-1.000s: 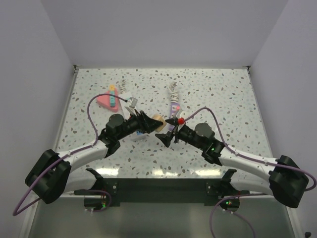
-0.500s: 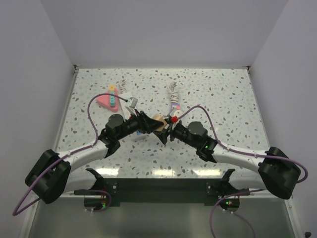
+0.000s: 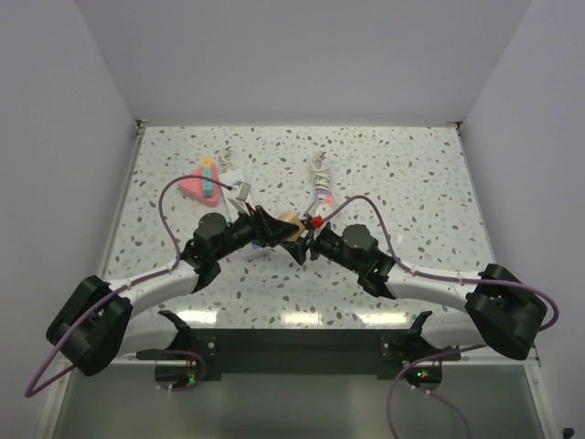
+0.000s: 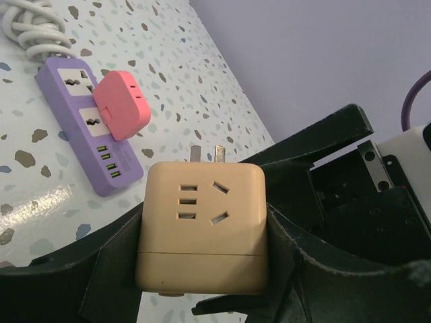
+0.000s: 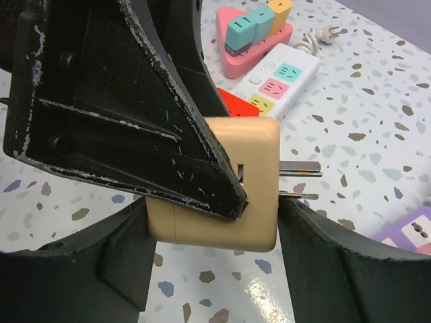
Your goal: Insert the plug
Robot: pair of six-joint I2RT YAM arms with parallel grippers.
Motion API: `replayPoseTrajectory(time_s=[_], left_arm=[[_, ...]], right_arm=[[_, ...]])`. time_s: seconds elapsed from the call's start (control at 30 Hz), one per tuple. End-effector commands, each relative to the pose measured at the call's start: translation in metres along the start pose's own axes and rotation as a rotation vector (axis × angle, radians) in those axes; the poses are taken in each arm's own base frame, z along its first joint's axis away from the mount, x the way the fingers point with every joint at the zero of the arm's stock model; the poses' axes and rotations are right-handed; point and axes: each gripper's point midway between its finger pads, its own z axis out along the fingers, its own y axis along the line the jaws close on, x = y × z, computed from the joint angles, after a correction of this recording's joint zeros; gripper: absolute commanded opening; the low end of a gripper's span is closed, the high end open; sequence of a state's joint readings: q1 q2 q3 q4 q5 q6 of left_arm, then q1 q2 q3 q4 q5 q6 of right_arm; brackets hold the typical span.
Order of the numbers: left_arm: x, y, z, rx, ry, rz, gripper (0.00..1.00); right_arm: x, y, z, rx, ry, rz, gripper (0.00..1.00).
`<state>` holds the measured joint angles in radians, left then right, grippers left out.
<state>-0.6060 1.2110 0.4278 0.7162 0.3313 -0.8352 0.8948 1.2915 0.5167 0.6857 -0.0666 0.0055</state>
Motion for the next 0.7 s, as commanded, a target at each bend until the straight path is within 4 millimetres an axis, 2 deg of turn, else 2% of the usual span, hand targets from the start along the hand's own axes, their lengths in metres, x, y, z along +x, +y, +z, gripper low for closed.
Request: replayPoseTrajectory(time_s=[0.0,0.03,0.07,0.13,0.23,0.27,0.33,0.37,0.5,0.67], left_arm=[[0.000,-0.032,-0.002,0.144,0.019,0.034,0.00],[0.001,-0.032,-0.001,0.149,0.023,0.035,0.00],[0.002,-0.032,-0.001,0.153,0.028,0.036,0.00],[0.003,-0.031,-0.001,0.155,0.032,0.043,0.04],[0.002,-0.033,-0.002,0.159,0.029,0.057,0.31],[0.000,-0.033,-0.002,0.158,0.027,0.062,0.45],[-0.001,-0.032,-0.003,0.145,0.028,0.078,0.56],[-0.007,-0.032,-0.003,0.140,0.016,0.087,0.65],[-0.022,-0.029,-0.007,0.101,-0.031,0.124,0.85],[-0.029,-0.026,-0.011,0.092,-0.044,0.142,0.96]], right_arm=[[-0.050,0.002,0.011,-0.012,-0.145,-0.011,0.17],[-0.050,0.001,0.011,-0.010,-0.144,-0.011,0.03],[-0.050,0.001,0.010,-0.012,-0.145,-0.011,0.00],[-0.051,0.002,0.010,-0.016,-0.145,-0.012,0.00],[-0.050,0.000,0.009,-0.007,-0.126,-0.010,0.00],[-0.044,-0.002,0.009,-0.004,-0.098,-0.017,0.00],[-0.044,-0.006,0.008,0.002,-0.086,-0.037,0.00],[-0.040,-0.009,0.007,0.003,-0.065,-0.033,0.00],[-0.029,-0.008,0.002,-0.033,-0.030,-0.011,0.00],[-0.035,-0.009,-0.005,-0.066,-0.033,0.033,0.00]])
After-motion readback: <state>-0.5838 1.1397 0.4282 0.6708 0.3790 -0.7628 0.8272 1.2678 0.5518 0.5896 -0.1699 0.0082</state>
